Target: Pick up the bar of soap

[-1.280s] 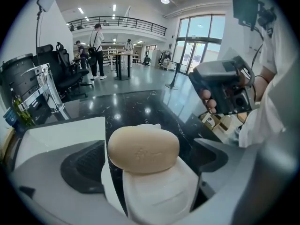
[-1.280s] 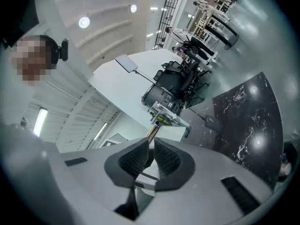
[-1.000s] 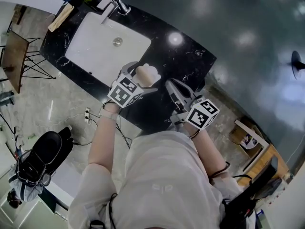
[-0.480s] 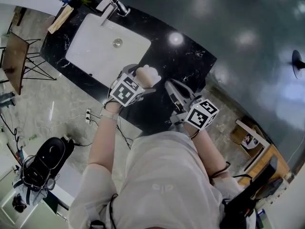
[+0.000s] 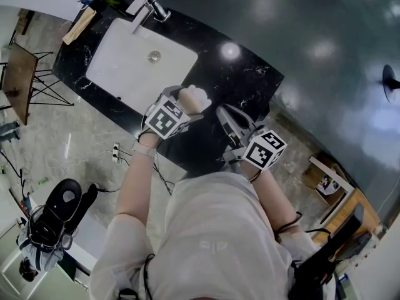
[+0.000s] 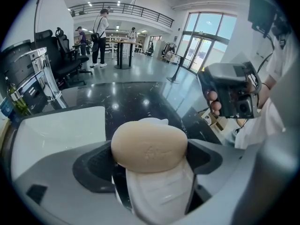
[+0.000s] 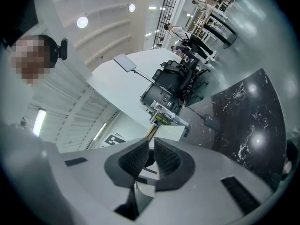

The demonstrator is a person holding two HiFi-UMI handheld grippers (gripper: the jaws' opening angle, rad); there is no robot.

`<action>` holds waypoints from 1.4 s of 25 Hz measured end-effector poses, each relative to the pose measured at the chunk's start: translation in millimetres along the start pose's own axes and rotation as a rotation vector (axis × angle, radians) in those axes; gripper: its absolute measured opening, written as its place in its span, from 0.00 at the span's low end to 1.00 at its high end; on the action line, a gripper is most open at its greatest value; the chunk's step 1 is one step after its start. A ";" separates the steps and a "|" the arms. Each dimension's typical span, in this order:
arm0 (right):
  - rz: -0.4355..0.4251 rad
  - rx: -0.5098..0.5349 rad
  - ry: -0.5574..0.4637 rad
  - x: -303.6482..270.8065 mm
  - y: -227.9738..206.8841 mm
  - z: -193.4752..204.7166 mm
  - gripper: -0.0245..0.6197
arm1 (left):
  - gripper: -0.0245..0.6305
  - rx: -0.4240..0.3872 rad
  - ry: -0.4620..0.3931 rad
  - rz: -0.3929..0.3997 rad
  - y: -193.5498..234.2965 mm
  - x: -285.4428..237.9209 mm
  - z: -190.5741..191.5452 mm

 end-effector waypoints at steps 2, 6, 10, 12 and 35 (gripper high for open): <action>-0.001 0.004 -0.001 0.2 0.7 -0.4 0.12 | 0.77 -0.002 -0.007 -0.007 0.2 0.5 0.7; -0.004 0.009 -0.011 2.3 0.4 -0.9 0.12 | 0.76 -0.019 -0.040 -0.037 -1.5 2.6 3.1; -0.001 0.012 -0.008 2.9 3.8 -0.8 0.12 | 0.76 -0.021 -0.079 -0.057 -2.2 5.7 6.5; -0.001 0.016 -0.006 3.0 5.0 -0.6 0.12 | 0.76 -0.021 -0.089 -0.061 -3.3 6.5 7.4; -0.043 0.047 -0.015 22.2 29.6 -0.4 0.12 | 0.76 0.054 -0.268 -0.128 -27.3 59.7 -14.7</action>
Point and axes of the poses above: the fingertips, and each gripper's own axes: x backward along the fingers, y to its left, z out of its underside, the point moved 4 cm from there along x, backward along the fingers, and after that the axes turned 2 degrees about -y, right-handed, at the moved point
